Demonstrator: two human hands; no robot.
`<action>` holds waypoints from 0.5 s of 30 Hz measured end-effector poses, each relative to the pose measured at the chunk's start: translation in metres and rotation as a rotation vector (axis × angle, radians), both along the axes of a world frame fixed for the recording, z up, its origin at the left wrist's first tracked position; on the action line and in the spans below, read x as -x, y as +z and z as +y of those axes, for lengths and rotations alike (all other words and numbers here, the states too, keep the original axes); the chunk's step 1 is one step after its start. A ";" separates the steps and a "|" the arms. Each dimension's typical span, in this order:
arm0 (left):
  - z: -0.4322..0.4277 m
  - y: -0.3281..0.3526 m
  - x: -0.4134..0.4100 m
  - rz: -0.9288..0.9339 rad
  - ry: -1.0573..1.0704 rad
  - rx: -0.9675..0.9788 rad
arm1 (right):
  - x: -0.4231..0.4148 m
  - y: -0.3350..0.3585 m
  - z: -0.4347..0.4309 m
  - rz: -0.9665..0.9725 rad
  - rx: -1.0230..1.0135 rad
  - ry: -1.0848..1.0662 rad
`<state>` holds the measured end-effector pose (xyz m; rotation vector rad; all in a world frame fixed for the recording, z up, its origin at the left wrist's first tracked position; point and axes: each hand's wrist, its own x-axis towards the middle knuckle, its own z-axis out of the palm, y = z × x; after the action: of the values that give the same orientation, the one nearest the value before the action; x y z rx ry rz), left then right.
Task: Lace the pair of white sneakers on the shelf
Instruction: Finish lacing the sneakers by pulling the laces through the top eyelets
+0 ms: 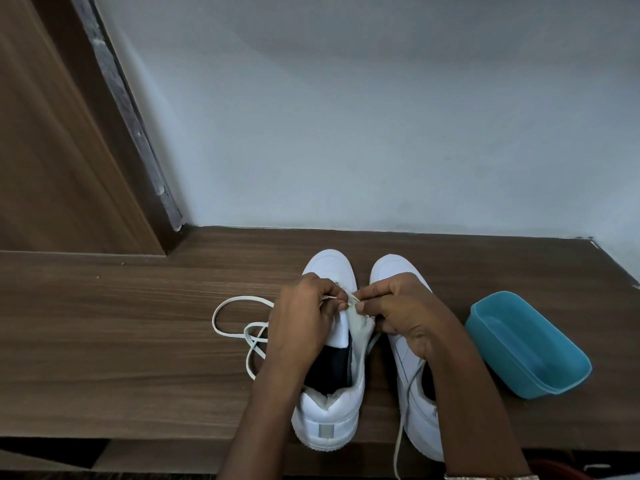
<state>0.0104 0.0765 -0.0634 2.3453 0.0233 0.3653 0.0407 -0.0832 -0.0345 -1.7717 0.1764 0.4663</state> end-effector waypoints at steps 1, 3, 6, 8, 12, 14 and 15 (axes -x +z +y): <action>-0.001 0.001 0.001 -0.001 0.002 -0.023 | 0.000 0.001 0.001 -0.004 -0.013 0.002; -0.002 0.000 0.001 -0.012 0.006 -0.003 | 0.001 0.002 0.000 -0.003 -0.059 0.008; 0.000 -0.002 0.000 -0.004 0.041 0.152 | 0.002 0.003 -0.003 0.023 -0.143 0.018; 0.001 -0.002 0.001 0.012 0.081 0.242 | 0.004 0.004 -0.001 -0.003 -0.117 0.023; 0.006 -0.001 0.001 0.045 0.049 0.324 | 0.005 0.000 0.008 -0.106 0.047 -0.017; 0.011 0.003 0.002 0.051 0.022 0.363 | 0.006 -0.001 0.011 -0.159 0.078 -0.044; 0.014 0.004 0.002 0.035 0.032 0.356 | 0.007 0.000 0.012 -0.178 0.077 -0.057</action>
<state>0.0087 0.0901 -0.0590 2.0007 0.1325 0.3074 0.0340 -0.0716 -0.0346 -1.8681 0.1204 0.2622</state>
